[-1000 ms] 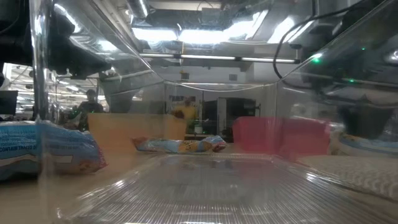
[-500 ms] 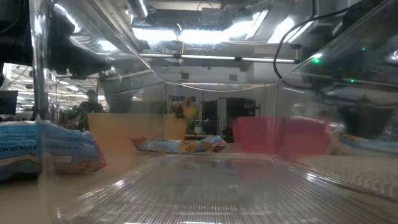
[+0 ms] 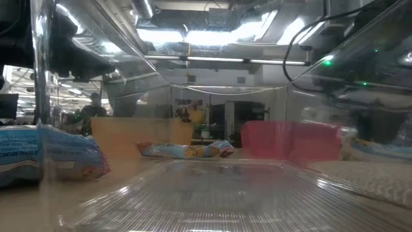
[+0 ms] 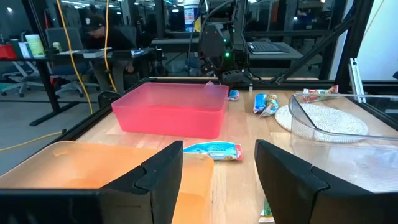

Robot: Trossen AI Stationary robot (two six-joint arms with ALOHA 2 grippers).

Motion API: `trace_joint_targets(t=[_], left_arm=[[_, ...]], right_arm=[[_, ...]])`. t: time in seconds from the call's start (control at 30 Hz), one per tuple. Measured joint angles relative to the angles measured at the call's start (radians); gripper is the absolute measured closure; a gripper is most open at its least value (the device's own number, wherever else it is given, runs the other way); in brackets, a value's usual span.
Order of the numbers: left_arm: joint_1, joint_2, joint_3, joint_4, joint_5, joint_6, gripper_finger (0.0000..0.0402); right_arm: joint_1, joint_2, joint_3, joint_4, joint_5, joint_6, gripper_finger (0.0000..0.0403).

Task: Pick and place Granola Bars by type
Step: Put the red granola bar into the red bin

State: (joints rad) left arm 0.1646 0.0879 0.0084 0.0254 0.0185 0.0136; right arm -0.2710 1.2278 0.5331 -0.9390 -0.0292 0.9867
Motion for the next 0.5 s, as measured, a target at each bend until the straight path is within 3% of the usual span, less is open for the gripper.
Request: trace_joint_targets(t=[0.23, 0.5], left_arm=[[0.000, 0.000, 0.000, 0.000, 0.000, 0.000, 0.0208], [0.000, 0.000, 0.000, 0.000, 0.000, 0.000, 0.0208]], right_arm=[[0.000, 0.000, 0.016, -0.012, -0.001, -0.005, 0.0351], [0.000, 0.000, 0.122, -0.064, 0.011, -0.039, 0.0350]])
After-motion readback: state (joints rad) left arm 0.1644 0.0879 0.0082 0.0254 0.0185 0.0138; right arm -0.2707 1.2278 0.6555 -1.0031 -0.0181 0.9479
